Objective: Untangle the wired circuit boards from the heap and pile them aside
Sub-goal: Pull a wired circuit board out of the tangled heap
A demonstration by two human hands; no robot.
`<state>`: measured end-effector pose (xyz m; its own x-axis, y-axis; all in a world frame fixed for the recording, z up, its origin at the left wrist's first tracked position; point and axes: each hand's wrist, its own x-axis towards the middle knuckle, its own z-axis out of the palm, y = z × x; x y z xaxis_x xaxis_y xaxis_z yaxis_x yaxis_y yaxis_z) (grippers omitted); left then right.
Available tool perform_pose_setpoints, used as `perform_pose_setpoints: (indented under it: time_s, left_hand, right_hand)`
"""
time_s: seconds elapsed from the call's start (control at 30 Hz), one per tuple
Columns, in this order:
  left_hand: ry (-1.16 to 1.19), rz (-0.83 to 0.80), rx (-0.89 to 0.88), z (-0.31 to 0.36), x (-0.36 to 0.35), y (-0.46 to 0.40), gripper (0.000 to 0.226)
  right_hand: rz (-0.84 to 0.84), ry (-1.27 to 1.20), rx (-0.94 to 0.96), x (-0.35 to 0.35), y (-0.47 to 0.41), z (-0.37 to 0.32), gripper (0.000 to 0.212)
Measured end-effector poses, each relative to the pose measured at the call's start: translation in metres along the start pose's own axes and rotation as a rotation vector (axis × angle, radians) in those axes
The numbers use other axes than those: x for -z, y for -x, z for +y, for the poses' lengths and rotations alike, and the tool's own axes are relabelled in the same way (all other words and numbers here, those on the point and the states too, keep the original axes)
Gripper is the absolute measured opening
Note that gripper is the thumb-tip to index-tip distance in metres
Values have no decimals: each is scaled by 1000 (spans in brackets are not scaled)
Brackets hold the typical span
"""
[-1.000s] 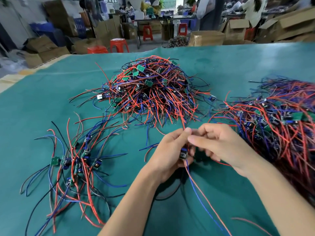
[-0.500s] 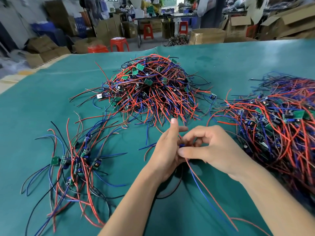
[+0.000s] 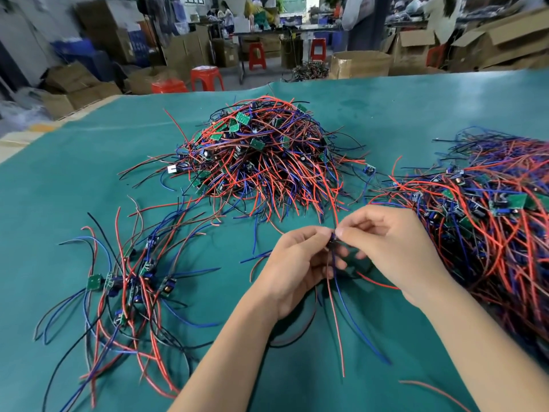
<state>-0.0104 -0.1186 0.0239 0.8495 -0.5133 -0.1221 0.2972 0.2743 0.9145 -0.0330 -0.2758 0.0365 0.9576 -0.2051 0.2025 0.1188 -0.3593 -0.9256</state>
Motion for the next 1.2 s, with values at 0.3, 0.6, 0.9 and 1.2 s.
perform_pose_setpoints:
  time_s: [0.3,0.6,0.9,1.2]
  left_hand:
    - [-116,-91,-31,2,0,4,22]
    - [-128,-115,-5,0,-3,3,31]
    - [-148,-209,-7,-3,-2,2,32]
    - [-79,22,-91,-2,4,-4,26]
  right_hand:
    - [-163,-56,-51,2,-1,6,33]
    - [316,260,227,16,-7,5,34]
    - [681,331,254,50,-19,18,40]
    - [904,109,112,67,-21,24,26]
